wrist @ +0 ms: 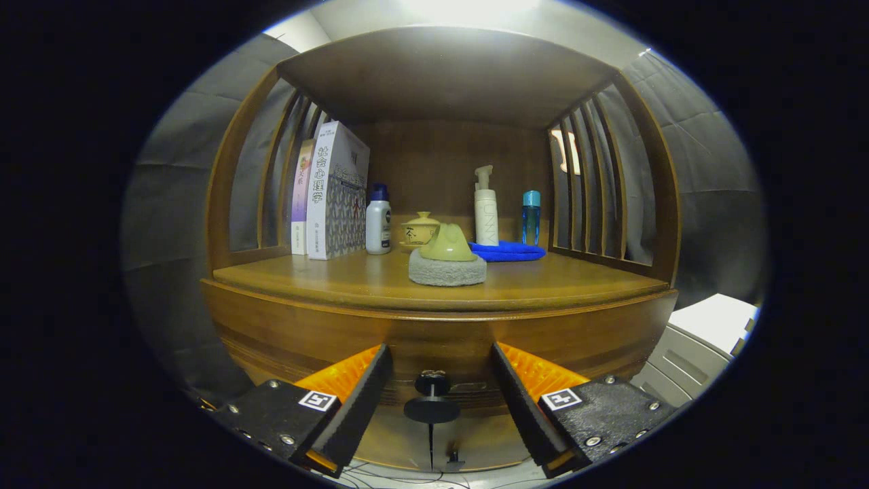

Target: Pull open the drawer, take out the items inside it, and place them on the countertop above the cabinet.

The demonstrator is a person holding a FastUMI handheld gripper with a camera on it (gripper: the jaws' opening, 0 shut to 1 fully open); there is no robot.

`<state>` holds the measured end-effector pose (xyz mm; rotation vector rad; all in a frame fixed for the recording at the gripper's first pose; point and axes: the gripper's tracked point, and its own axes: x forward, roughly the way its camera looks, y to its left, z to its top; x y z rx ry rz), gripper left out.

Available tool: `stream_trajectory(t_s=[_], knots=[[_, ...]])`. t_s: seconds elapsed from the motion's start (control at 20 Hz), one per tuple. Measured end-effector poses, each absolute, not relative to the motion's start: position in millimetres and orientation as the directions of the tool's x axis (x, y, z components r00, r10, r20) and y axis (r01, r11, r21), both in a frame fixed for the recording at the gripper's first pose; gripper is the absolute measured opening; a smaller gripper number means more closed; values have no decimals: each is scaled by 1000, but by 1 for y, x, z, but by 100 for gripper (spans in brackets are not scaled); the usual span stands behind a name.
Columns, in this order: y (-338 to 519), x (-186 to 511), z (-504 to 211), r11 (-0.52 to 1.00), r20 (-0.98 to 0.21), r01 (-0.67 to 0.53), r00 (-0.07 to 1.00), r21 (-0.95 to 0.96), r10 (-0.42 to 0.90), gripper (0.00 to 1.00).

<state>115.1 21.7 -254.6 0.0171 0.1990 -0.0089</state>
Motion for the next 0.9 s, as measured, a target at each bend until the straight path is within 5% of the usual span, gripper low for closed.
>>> stream_trajectory(t_s=[0.3,0.9], knots=[[18,103,-242,1000,-202,-15,979,15,17,94],[-11,27,-44,998,-114,-58,992,12,59,94]])
